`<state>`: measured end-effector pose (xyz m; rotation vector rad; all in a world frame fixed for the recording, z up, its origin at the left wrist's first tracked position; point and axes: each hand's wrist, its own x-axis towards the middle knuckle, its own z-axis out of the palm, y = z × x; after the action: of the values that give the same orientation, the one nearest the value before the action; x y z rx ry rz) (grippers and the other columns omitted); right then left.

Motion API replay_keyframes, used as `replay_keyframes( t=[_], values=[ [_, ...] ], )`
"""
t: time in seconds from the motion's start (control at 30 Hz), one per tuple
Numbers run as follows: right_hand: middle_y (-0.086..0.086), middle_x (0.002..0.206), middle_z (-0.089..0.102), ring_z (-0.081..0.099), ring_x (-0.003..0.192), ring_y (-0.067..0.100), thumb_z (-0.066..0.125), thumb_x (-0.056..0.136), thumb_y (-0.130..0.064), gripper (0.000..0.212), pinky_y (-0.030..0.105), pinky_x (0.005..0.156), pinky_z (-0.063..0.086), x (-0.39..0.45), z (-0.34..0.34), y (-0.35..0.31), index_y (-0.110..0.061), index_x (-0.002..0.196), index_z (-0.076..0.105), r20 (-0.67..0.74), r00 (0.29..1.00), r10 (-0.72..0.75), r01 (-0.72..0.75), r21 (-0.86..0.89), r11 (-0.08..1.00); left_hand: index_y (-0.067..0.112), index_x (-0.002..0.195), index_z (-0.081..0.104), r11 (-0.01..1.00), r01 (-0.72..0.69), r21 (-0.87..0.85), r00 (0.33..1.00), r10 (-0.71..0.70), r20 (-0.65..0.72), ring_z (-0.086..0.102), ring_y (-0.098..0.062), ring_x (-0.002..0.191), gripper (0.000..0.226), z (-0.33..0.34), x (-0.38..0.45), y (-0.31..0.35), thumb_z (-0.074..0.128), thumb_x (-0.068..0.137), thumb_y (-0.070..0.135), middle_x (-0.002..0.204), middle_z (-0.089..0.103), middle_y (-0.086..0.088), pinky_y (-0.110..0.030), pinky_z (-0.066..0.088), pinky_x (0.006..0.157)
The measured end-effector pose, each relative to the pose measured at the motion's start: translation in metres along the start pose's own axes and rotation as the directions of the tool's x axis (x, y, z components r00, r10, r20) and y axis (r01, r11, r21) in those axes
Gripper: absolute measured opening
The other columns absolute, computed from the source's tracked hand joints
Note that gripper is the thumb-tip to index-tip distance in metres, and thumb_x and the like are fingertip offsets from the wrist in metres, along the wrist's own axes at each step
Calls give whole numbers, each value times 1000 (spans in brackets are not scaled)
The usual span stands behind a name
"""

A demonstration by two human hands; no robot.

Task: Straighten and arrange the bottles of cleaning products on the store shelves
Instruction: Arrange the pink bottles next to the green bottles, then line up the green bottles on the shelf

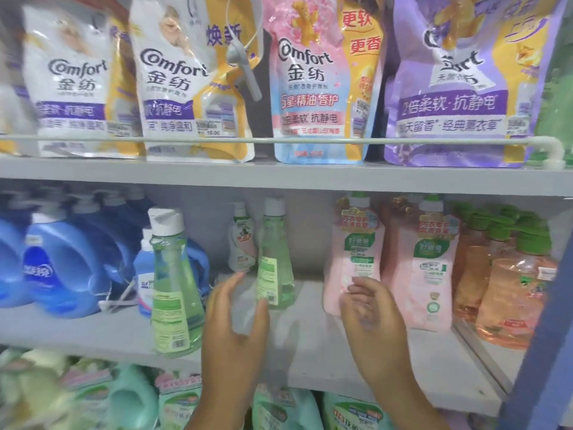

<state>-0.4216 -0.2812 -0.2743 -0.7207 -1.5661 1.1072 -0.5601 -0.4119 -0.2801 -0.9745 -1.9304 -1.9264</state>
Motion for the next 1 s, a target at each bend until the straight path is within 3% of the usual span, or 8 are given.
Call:
replay_keyframes(
  t=[0.07,0.17,0.3,0.5,0.57,0.67,0.83,1.0],
  values=[
    [-11,116,64,65,99,-4,71,95,-14,32,8,83,51,11,46,-4,-24,123,60,196,980,39,-43,15,999,26,132,56,989,-60,134,978,85,-191,51,-10,129,48,-40,12,-2,75,89,16,134,55,13,-30,38,109],
    [-7,116,64,64,97,3,76,92,-30,36,15,82,54,48,103,-11,-22,123,59,249,967,48,-34,-62,998,21,135,51,964,29,264,949,56,-310,49,-19,127,58,-79,37,-17,79,85,24,132,50,8,-37,40,107],
    [-3,96,73,69,82,10,79,86,-31,29,4,49,40,78,143,-9,-21,111,68,238,969,62,-26,-149,988,36,137,44,958,203,203,979,-194,-63,58,-13,116,65,-98,53,-43,81,84,39,127,52,15,-32,46,95],
    [-6,92,71,68,82,13,74,91,-29,16,4,51,37,69,148,-11,-26,105,66,187,981,61,-21,-211,977,51,122,46,933,270,237,943,-306,133,69,-1,85,59,-103,58,-62,85,78,43,95,72,21,-43,58,79],
    [-14,88,66,63,80,3,72,94,-31,12,11,57,41,56,138,-19,-33,91,61,193,978,80,-36,-219,975,50,125,48,941,254,224,941,-294,167,68,6,80,63,-104,58,-67,86,75,43,92,71,29,-38,58,75],
    [-18,96,66,64,88,-3,73,93,-31,21,21,71,49,28,119,-26,-42,93,56,180,981,69,-35,-182,983,52,121,49,962,218,162,933,-254,255,65,13,80,61,-100,57,-67,87,74,41,95,66,41,-22,49,67],
    [-20,103,73,69,90,-8,83,83,-34,43,21,79,56,-3,101,-26,-44,117,59,149,985,82,-50,-207,977,49,116,53,978,168,120,877,-204,435,66,9,86,56,-79,51,-66,87,72,45,98,70,32,-25,50,75],
    [-21,100,74,67,89,-12,83,84,-30,31,11,73,51,-19,72,-33,-42,106,65,129,989,69,-38,-224,974,45,126,54,976,200,89,870,-219,443,69,2,94,65,-70,38,-55,88,71,47,104,73,23,-40,56,88]
  ],
)
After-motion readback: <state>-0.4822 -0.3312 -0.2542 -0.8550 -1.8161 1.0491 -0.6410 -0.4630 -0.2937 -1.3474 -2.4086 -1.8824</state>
